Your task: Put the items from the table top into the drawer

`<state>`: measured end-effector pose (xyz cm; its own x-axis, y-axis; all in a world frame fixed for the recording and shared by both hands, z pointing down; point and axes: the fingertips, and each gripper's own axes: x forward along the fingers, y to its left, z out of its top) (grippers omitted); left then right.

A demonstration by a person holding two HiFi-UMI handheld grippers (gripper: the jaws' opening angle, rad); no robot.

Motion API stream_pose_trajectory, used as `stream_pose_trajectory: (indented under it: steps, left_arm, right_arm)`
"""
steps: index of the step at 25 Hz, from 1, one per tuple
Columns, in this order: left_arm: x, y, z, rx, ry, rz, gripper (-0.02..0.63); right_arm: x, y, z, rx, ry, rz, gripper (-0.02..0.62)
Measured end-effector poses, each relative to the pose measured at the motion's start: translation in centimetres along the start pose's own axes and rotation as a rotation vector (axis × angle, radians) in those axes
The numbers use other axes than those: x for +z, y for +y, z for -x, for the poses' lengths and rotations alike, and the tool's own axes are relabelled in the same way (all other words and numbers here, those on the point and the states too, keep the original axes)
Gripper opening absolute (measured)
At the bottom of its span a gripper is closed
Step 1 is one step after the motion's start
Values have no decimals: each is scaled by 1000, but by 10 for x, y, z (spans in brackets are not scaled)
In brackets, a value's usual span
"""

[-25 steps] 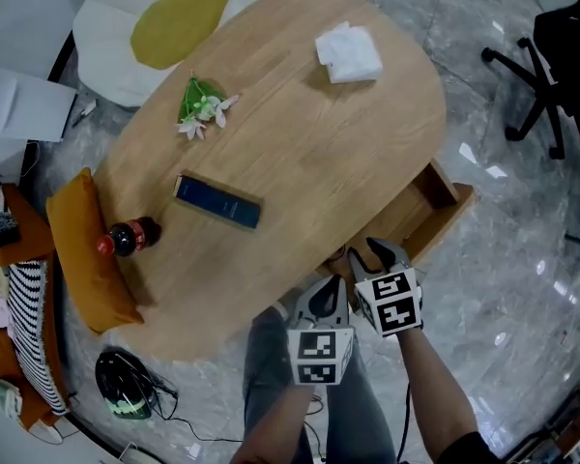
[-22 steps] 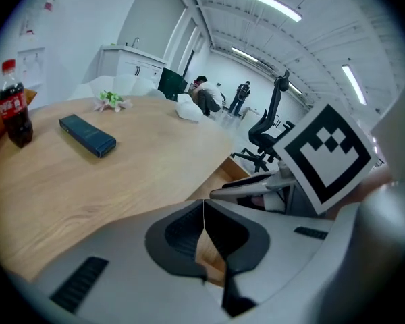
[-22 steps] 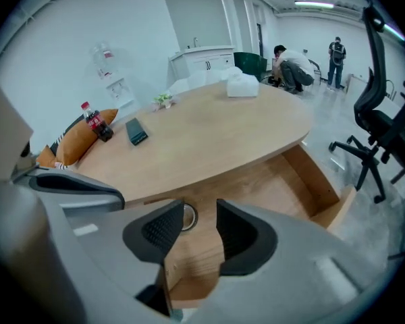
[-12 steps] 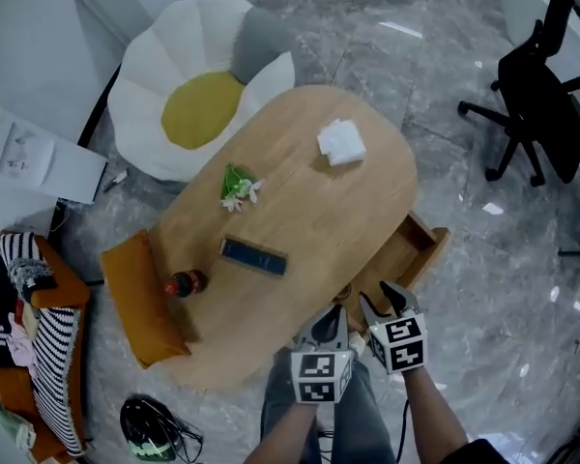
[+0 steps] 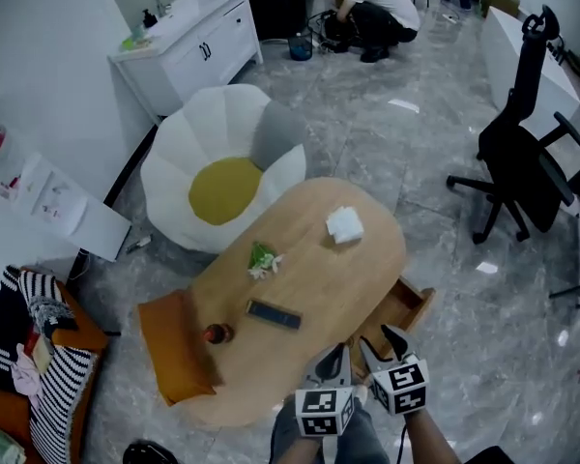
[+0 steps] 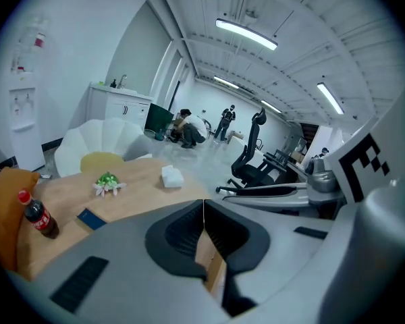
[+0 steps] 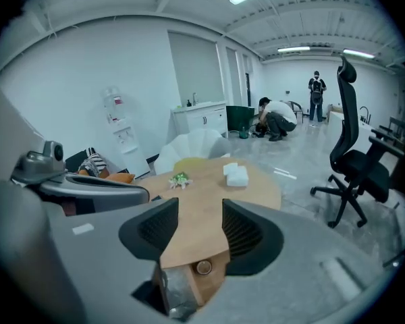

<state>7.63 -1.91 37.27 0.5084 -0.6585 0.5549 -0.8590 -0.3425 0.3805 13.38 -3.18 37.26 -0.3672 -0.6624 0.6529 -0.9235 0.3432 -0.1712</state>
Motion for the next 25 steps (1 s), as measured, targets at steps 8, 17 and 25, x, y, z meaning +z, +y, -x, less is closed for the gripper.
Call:
stream_pose_trajectory:
  steps: [8, 17, 25]
  left_arm:
    - [62, -22, 42, -24, -129, -80, 11]
    - [142, -42, 89, -75, -347, -115, 11]
    - [196, -70, 140, -104, -499, -232, 11]
  right_arm:
    - [58, 22, 44, -9, -115, 55, 199]
    - [128, 50, 102, 22, -305, 96, 198]
    - [191, 84, 146, 26, -490, 196, 174]
